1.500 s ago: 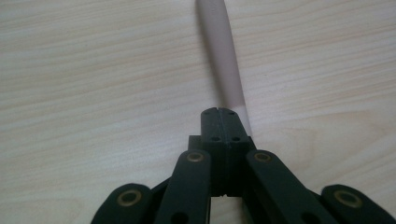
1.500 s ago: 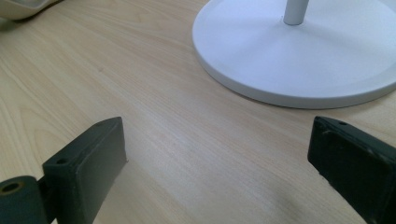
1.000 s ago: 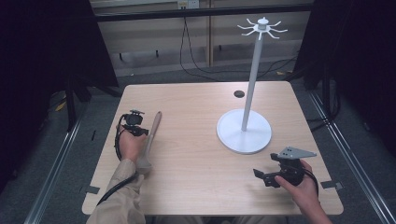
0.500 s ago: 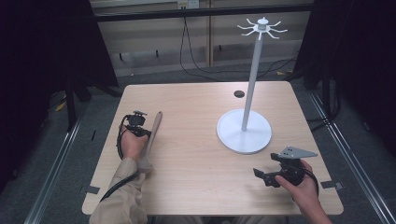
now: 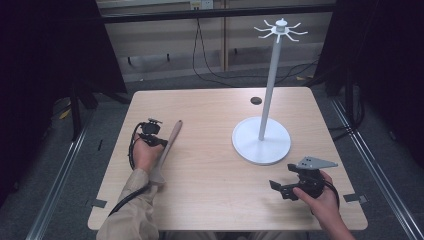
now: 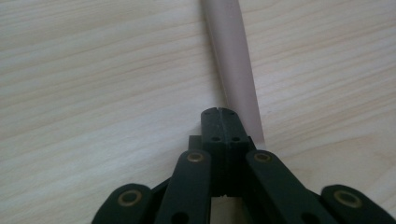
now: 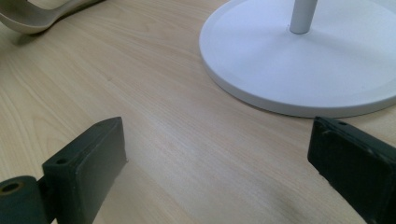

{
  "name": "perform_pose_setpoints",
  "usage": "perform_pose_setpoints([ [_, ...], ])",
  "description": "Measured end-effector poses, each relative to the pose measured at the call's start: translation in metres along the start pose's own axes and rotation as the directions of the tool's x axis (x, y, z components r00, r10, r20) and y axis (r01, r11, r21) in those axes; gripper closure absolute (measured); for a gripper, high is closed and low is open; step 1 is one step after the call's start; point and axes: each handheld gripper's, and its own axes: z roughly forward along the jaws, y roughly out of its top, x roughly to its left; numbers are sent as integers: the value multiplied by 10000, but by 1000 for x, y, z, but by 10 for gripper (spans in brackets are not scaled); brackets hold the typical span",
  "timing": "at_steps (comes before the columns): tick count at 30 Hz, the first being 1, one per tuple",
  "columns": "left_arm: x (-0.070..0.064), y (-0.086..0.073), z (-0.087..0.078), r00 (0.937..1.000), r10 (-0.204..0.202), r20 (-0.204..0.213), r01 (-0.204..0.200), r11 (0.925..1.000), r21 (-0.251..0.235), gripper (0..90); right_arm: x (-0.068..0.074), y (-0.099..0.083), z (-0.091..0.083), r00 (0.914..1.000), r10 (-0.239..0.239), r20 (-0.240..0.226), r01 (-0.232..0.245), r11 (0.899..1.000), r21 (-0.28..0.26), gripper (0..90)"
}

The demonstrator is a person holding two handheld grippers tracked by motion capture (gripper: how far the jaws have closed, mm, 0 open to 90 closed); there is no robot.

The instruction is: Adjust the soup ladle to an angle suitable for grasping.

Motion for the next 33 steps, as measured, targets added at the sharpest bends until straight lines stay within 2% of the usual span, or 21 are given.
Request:
perform_pose_setpoints([
  [3, -6, 3, 1, 9995, 303, 46, -304, 9994, 193, 900, 0, 0, 0, 10000, -25, -11, 25, 10000, -18, 39],
  [10, -15, 4, 4, 9986, 479, 233, -481, 9988, 99, 900, 0, 0, -1, 10000, 1, -1, -1, 10000, -33, 39],
  [18, -28, 6, 6, 9927, 1013, 649, -1027, 9945, 191, 900, 0, 1, 0, 9999, -99, -22, 99, 9999, -35, 39],
  [22, -32, 5, 7, 9910, 1094, 773, -1111, 9936, 189, 900, 0, 1, -1, 10000, -40, 1, 40, 10000, -45, 39],
  [23, -33, 6, 6, 9889, 1230, 829, -1255, 9918, 257, 900, 0, 1, -1, 10000, -38, -4, 38, 10000, -44, 39],
  [25, -35, 6, 7, 9889, 1179, 899, -1201, 9926, 195, 900, 0, 1, -1, 10000, -54, 32, 54, 10000, -54, 39],
  [26, -36, 6, 7, 9851, 1373, 1032, -1410, 9896, 291, 900, 0, 1, -1, 10000, -54, 32, 54, 10000, -54, 39],
  [33, -37, 6, 8, 9863, 1399, 871, -1422, 9896, 203, 897, 0, 1, -1, 10000, -82, 28, 83, 9999, -66, 39],
])
